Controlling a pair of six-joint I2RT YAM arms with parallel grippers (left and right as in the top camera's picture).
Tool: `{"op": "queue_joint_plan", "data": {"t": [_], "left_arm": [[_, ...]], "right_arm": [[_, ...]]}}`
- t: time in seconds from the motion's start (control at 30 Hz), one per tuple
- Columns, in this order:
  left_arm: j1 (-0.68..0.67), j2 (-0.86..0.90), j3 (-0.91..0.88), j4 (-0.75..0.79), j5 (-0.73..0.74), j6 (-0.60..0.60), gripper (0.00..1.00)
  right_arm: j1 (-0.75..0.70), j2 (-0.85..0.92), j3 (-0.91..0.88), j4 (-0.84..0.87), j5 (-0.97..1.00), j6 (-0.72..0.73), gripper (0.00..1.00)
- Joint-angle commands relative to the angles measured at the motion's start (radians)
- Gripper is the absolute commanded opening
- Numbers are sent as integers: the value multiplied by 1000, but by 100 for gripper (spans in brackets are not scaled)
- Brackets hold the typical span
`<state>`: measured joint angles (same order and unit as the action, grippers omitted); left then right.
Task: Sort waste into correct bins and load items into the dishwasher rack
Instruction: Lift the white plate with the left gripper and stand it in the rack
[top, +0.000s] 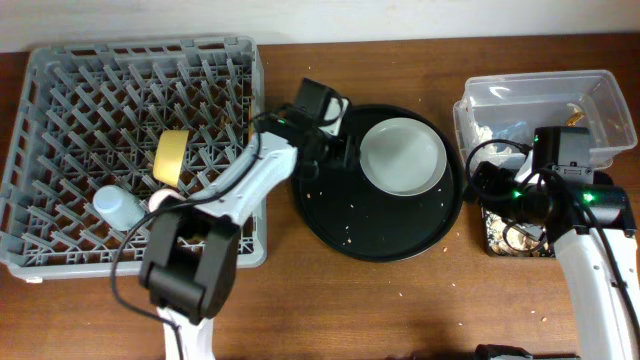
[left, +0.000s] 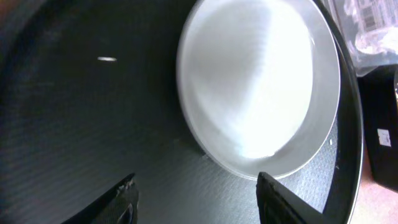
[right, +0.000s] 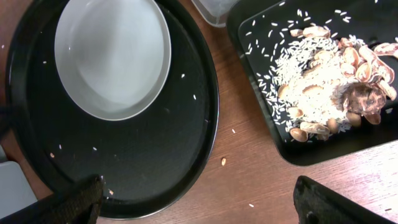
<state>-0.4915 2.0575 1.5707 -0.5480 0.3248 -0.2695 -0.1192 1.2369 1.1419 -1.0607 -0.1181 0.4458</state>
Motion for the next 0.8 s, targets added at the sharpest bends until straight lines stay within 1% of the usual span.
{"op": "queue_joint_plan", "data": {"t": [0.0, 0.03, 0.1, 0.17, 0.23, 0.27, 0.3, 0.33, 0.43, 0.5, 0.6, 0.63, 0.73, 0.77], "left_arm": [[-66, 84, -1, 76, 28, -79, 54], [-82, 105, -1, 84, -13, -94, 51], [-108, 142, -1, 85, -127, -174, 51], [-122, 163, -1, 91, -148, -190, 50], [-122, 167, -1, 83, -159, -190, 40], [-122, 169, -1, 76, -180, -190, 33], [-123, 171, -1, 56, -206, -190, 24], [-123, 171, -1, 16, -236, -189, 20], [-105, 167, 5, -62, -270, -189, 0], [-81, 140, 47, -138, -270, -177, 0], [5, -4, 182, -327, -271, -71, 0], [31, -60, 209, -375, -294, -45, 0], [100, -264, 226, -475, -552, 32, 0], [111, -325, 226, -510, -705, 59, 0]], "right_arm": [[-6, 0, 2, 1, -2, 5, 98], [-6, 0, 2, 1, -2, 5, 99], [-6, 0, 2, 0, -2, 5, 99], [-6, 0, 2, -2, -2, 5, 98], [-6, 0, 2, -3, -2, 5, 98], [-6, 0, 2, -3, -2, 5, 98], [-6, 0, 2, -4, -2, 5, 98], [-6, 0, 2, -7, -2, 5, 98], [-6, 0, 2, -18, -2, 5, 98], [-6, 0, 2, -23, -2, 5, 98], [-6, 0, 2, -25, -2, 5, 98], [-6, 0, 2, -25, -2, 5, 98], [-6, 0, 2, -25, -2, 5, 99], [-6, 0, 2, -25, -2, 5, 99]]}}
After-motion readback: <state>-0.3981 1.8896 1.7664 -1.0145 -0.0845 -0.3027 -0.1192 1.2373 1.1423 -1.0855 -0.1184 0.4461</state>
